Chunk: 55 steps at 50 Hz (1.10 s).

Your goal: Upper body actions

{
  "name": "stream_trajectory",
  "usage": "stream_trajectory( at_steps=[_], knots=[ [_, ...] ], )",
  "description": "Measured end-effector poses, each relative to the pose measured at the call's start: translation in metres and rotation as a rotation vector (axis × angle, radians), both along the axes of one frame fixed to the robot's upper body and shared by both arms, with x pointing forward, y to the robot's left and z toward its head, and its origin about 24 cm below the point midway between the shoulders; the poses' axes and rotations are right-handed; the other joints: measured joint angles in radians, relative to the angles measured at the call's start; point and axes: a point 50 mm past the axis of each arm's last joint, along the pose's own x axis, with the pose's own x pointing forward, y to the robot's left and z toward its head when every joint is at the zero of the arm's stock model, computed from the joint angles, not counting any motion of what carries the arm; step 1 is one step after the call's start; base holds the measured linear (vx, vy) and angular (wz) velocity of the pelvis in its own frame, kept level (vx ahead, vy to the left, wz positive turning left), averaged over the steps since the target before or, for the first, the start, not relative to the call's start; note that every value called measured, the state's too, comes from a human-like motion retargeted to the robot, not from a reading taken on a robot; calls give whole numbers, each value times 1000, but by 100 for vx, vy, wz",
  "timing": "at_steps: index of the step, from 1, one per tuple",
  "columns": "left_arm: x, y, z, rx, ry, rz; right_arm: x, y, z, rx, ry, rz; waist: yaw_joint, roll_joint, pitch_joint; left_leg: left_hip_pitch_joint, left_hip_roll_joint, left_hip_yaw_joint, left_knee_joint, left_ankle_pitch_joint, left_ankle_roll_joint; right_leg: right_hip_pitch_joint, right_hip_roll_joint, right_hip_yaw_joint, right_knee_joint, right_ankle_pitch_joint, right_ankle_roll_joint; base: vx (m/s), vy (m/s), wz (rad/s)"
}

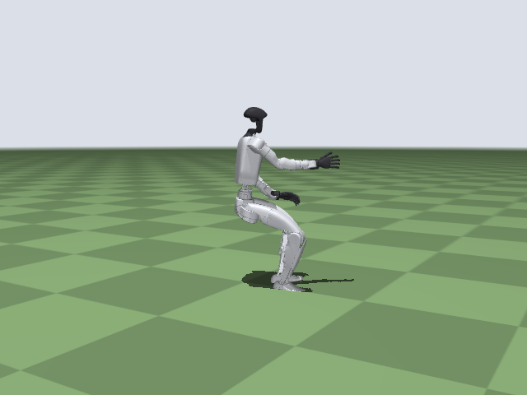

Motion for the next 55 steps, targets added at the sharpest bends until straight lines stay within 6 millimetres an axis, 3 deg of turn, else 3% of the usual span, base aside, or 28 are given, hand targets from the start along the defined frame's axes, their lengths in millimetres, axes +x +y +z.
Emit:
stream_trajectory(
  at_steps=[8, 15, 22, 30, 37, 42, 50, 55],
  knots=[
    [-5, 6, -5, 0, 17, 24, -21, -15, -7, 61, -69, 38, -14, 4, -22, -3, 14, -2, 6, -3, -2, -3, 13, -2, -2, 3, -3, 0, 0, 0],
    [-9, 9, -7, -5, 25, 40, -50, -33, -30, 88, -107, -11, -20, 7, -34, -6, 23, -3, 9, -6, -4, -7, 23, -4, -5, 7, -5, 0, 0, 0],
    [-12, 12, -9, -8, 33, 55, -89, -44, -72, 134, -99, -5, -28, 12, -42, -6, 33, -4, 12, -8, -4, -8, 33, -5, -9, 13, -6, 0, 0, 0],
    [-14, 14, -11, -10, 41, 64, -143, -53, -135, 180, 7, -11, -31, 19, -51, -8, 43, -4, 15, -11, -4, -9, 41, -7, -14, 18, -6, 0, 0, 0],
    [-16, 15, -13, -19, 48, 71, -190, -46, -184, 263, 107, -43, -32, 28, -56, -9, 49, -5, 16, -13, -5, -10, 49, -7, -17, 21, -5, 0, 0, 0],
    [-18, 14, -14, -21, 49, 73, -215, -41, -206, 272, 153, -90, -32, 34, -59, -9, 52, -5, 16, -13, -5, -11, 53, -7, -20, 23, -4, 0, 0, 0],
    [-20, 13, -16, -27, 58, 78, -237, -34, -230, 277, 233, -119, -33, 42, -64, -7, 58, -6, 18, -15, -5, -9, 58, -8, -22, 27, -3, 0, 0, 0],
    [-21, 13, -16, -28, 61, 75, -239, -33, -232, 263, 238, -111, -29, 42, -65, -6, 58, -5, 17, -15, -5, -7, 58, -8, -22, 28, -2, 0, 0, 0]
  ],
)
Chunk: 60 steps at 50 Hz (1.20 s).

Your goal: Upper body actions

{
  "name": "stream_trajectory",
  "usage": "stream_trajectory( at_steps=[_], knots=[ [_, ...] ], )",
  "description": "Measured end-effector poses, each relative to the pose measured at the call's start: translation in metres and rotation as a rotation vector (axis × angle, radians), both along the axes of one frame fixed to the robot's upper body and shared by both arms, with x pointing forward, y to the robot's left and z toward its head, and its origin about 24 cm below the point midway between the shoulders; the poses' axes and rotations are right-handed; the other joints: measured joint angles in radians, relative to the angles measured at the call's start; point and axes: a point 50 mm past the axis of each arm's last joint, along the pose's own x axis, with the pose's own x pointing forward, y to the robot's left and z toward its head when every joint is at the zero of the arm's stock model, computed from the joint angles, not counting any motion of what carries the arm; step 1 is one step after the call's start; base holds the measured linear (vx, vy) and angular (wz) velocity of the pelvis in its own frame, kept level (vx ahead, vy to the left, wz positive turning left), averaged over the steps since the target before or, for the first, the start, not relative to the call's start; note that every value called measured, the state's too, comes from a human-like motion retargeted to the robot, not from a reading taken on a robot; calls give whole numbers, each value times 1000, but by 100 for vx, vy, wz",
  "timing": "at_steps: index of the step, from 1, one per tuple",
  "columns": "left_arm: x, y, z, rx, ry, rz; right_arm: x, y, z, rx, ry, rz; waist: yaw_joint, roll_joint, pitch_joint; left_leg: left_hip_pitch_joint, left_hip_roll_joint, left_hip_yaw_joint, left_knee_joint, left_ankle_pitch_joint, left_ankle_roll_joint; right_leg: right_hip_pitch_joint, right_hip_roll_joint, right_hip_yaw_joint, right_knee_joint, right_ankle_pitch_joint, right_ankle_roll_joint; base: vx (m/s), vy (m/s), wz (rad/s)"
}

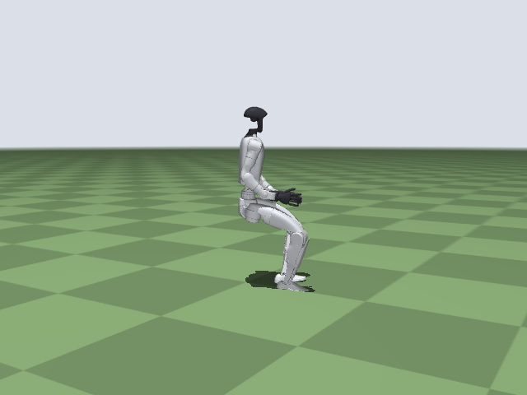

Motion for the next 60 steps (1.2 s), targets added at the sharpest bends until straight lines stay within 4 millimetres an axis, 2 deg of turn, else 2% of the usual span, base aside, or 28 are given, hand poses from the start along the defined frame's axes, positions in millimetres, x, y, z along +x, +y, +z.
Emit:
stream_trajectory(
  at_steps=[10, 14, 18, 25, 31, 37, 45, 53, 60],
  knots=[
    [-1, -2, -1, -1, 4, -9, 8, 2, 5, -10, -20, 29, 7, -2, -2, 3, -4, 1, -2, 1, 1, 2, -2, 1, 1, -1, 1, 0, 0, 0],
    [-1, -1, -1, -4, 7, -5, 19, 5, 14, -10, -58, 39, 4, -5, -2, 4, -4, 0, -3, 1, 1, 3, -1, 2, 0, 0, 1, 0, 0, 0],
    [-2, 1, -2, -2, 10, -4, 42, 5, 34, -31, -145, 65, 0, -7, -3, 5, -4, -1, -3, 2, 1, 4, 2, 2, -1, 1, 2, 0, 0, 0],
    [-4, 1, -3, 2, 17, -4, 97, 3, 90, -94, -308, 82, 0, -14, -9, 7, -6, -2, -2, 3, 0, 6, 1, 4, 1, 0, 3, 0, 0, 0],
    [-3, -1, -3, 4, 17, -11, 145, 8, 136, -79, -346, 99, 3, -17, -6, 11, -12, 0, -4, 5, 1, 9, -6, 5, 4, -3, 3, 0, 0, 0],
    [-1, -3, -2, 3, 13, -22, 183, 14, 178, -117, -403, 80, 6, -18, 1, 14, -21, 1, -7, 6, 2, 12, -14, 7, 8, -7, 4, 0, 0, 0],
    [8, -7, 5, 15, -12, -53, 217, 31, 205, 2, -374, 85, 21, -33, 27, 16, -41, 2, -14, 13, 3, 13, -31, 12, 14, -15, 7, 0, 0, 0],
    [17, -18, 12, 30, -43, -108, 235, 25, 223, -54, -310, -1, 49, -46, 55, 11, -68, 2, -24, 24, 7, 9, -54, 17, 21, -24, 14, 0, 0, 0],
    [23, -25, 18, 37, -63, -145, 244, 20, 228, -97, -232, -40, 70, -56, 75, 7, -85, 2, -31, 29, 8, 5, -69, 21, 25, -29, 18, 0, 0, 0]
  ],
)
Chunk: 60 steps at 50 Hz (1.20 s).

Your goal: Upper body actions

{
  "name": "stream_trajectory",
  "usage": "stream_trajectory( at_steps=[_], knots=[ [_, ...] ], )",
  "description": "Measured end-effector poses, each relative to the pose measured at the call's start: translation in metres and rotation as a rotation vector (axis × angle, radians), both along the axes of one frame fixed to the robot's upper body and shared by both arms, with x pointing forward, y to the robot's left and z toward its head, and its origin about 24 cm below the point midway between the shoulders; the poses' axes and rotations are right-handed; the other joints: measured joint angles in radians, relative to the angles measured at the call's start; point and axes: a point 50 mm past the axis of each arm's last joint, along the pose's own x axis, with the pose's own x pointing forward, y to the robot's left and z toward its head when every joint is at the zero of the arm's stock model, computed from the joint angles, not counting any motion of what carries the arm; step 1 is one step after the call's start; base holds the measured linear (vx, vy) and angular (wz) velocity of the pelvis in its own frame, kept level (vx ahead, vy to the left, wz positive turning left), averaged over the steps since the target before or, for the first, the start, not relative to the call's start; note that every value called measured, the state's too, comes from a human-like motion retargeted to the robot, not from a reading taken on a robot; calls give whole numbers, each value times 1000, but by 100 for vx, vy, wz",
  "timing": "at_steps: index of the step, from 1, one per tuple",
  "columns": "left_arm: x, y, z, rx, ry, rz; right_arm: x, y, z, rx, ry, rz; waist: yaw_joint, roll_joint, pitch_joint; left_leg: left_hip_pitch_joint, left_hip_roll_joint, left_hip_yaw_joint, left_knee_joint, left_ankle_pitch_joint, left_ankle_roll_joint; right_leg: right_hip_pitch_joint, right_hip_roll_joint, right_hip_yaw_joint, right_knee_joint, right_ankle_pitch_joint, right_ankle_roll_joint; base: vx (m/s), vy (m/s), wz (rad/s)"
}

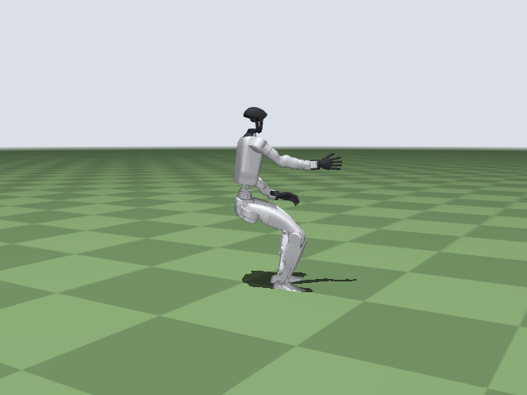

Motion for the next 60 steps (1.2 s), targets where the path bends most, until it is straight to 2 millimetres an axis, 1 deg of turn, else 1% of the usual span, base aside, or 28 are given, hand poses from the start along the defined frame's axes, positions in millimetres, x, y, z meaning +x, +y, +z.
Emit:
stream_trajectory(
  at_steps=[9, 17, 26, 33, 40, 51, 60],
  knots=[
    [4, -7, 5, 6, -18, -36, 4, -10, -2, -16, 82, -60, 20, -7, 15, -7, -17, 0, -6, 3, 2, -5, -17, 1, 5, -7, 5, 0, 0, 0],
    [4, -5, 5, 3, -17, -36, 3, -15, -8, -36, 148, -79, 18, -9, 14, -8, -21, 0, -9, 2, 2, -6, -19, 1, 6, -10, 6, 0, 0, 0],
    [3, -4, 4, 3, -14, -33, 6, -17, -12, -108, 256, 15, 15, -10, 10, -10, -18, -3, -8, 3, 1, -8, -12, 2, 3, -6, 7, 0, 0, 0],
    [3, -4, 4, 5, -13, -34, 5, -19, -8, -123, 243, -24, 18, -11, 10, -9, -16, -4, -7, 4, -1, -9, -9, 4, 3, -4, 7, 0, 0, 0],
    [2, -5, 3, 5, -9, -32, 6, -18, -9, -89, 248, 14, 19, -9, 7, -7, -14, -3, -5, 3, -1, -7, -7, 5, 3, -3, 6, 0, 0, 0],
    [2, -4, 2, 7, -6, -28, 6, -16, -15, -6, 286, 4, 17, -8, 6, -4, -10, -3, -4, 3, -1, -5, -1, 7, 0, 1, 5, 0, 0, 0],
    [2, -4, 2, 9, -6, -30, 5, -19, -14, 32, 252, -29, 18, -10, 6, -3, -8, -3, -4, 4, 0, -6, 2, 8, 0, 3, 5, 0, 0, 0]
  ],
)
